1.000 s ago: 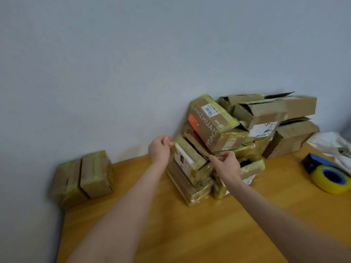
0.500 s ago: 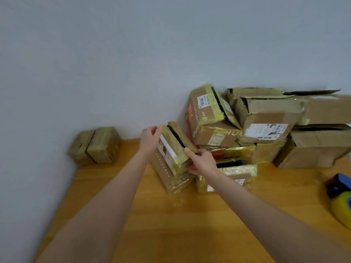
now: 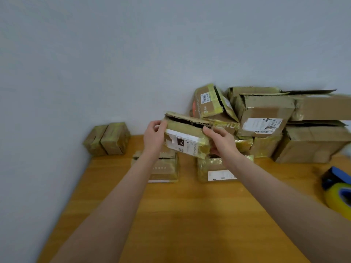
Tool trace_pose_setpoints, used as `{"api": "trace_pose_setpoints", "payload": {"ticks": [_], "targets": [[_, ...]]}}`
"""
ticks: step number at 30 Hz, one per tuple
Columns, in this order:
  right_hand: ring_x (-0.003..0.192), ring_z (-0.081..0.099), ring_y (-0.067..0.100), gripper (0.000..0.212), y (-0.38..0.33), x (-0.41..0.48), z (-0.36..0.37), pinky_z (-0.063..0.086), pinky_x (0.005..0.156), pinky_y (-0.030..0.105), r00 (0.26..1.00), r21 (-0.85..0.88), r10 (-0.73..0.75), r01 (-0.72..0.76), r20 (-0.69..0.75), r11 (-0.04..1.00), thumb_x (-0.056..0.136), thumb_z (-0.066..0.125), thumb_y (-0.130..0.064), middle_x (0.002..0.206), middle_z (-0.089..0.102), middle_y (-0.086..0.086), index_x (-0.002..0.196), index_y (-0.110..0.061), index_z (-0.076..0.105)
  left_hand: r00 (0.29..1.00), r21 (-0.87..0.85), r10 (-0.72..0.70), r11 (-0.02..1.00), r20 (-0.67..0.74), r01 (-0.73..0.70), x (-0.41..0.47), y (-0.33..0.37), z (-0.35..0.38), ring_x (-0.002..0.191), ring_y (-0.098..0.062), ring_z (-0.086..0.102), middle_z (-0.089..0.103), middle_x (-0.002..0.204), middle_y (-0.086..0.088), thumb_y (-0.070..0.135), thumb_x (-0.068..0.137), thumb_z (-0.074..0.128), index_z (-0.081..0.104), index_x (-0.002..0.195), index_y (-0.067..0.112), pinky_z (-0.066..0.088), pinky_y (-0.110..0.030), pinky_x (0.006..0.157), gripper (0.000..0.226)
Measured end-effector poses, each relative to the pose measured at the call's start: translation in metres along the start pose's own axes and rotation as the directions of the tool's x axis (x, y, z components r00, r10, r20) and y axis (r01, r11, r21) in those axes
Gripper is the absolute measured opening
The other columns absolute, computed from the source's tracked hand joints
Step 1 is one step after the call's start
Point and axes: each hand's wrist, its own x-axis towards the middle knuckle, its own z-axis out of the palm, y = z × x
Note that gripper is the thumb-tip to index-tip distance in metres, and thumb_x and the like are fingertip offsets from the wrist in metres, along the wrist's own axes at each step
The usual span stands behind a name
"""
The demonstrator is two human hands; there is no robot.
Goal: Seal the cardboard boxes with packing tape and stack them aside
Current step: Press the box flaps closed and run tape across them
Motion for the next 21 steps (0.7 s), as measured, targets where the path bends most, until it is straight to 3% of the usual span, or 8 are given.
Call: {"api": "trace_pose_setpoints", "payload": {"ticks": [3, 7, 10, 16, 21], "targets": [[0.099, 0.067, 0.026, 0.063, -0.008, -0.01, -0.013, 0.057, 0.086, 0.049, 0.999, 0.006, -0.033, 0.033, 0.031, 0.999, 0.075, 0.076, -0.05, 0.116, 0.065, 0.005, 0.128, -0.026, 0.053, 0.999, -0.029, -0.026, 0.999, -0.027, 0.026, -0.017, -0.002, 0.005, 0.098, -0.015, 0.061, 0.066, 0.105, 0.001, 0.043, 0.096, 0.05, 0.062, 0.113, 0.014, 0.051, -0.031, 0.085, 0.036], [0.099, 0.066, 0.026, 0.042, -0.005, -0.018, -0.042, 0.057, 0.079, 0.043, 0.999, -0.031, 0.042, -0.041, 0.019, 0.999, 0.084, 0.072, -0.037, 0.11, 0.066, 0.005, 0.122, -0.026, 0.057, 0.999, 0.016, -0.028, 0.999, -0.023, 0.028, -0.045, -0.008, 0.021, 0.085, -0.006, 0.057, 0.063, 0.096, 0.006, 0.041, 0.096, 0.051, 0.061, 0.111, 0.012, 0.04, -0.019, 0.064, 0.034], [0.099, 0.062, 0.026, 0.035, 0.013, -0.021, -0.067, 0.054, 0.078, 0.04, 0.991, -0.1, 0.112, -0.119, -0.077, 0.988, 0.086, 0.067, -0.035, 0.109, 0.064, 0.006, 0.118, -0.024, 0.058, 0.994, 0.133, -0.086, 0.988, 0.066, 0.077, -0.067, -0.023, 0.043, 0.078, -0.001, 0.053, 0.057, 0.088, 0.013, 0.041, 0.094, 0.054, 0.057, 0.112, 0.016, 0.038, -0.019, 0.06, 0.031], [0.095, 0.066, 0.026, 0.037, 0.047, -0.025, -0.128, 0.055, 0.088, 0.042, 0.97, -0.22, 0.184, -0.216, -0.157, 0.951, 0.085, 0.068, -0.033, 0.098, 0.069, 0.01, 0.113, -0.013, 0.057, 0.962, 0.412, -0.219, 0.901, 0.162, 0.135, -0.1, -0.049, 0.093, 0.084, -0.016, 0.064, 0.063, 0.098, 0.008, 0.051, 0.088, 0.056, 0.057, 0.113, 0.02, 0.047, -0.027, 0.067, 0.04], [0.076, 0.056, 0.015, 0.025, 0.059, -0.012, -0.191, 0.043, 0.06, 0.028, 0.978, -0.366, 0.131, -0.183, -0.161, 0.913, 0.088, 0.066, -0.028, 0.091, 0.062, 0.003, 0.106, -0.014, 0.057, 0.949, 0.512, -0.201, 0.858, 0.243, 0.051, -0.123, -0.056, 0.149, 0.085, -0.017, 0.065, 0.065, 0.114, 0.003, 0.047, 0.088, 0.059, 0.051, 0.129, 0.024, 0.051, -0.028, 0.071, 0.048]]}}
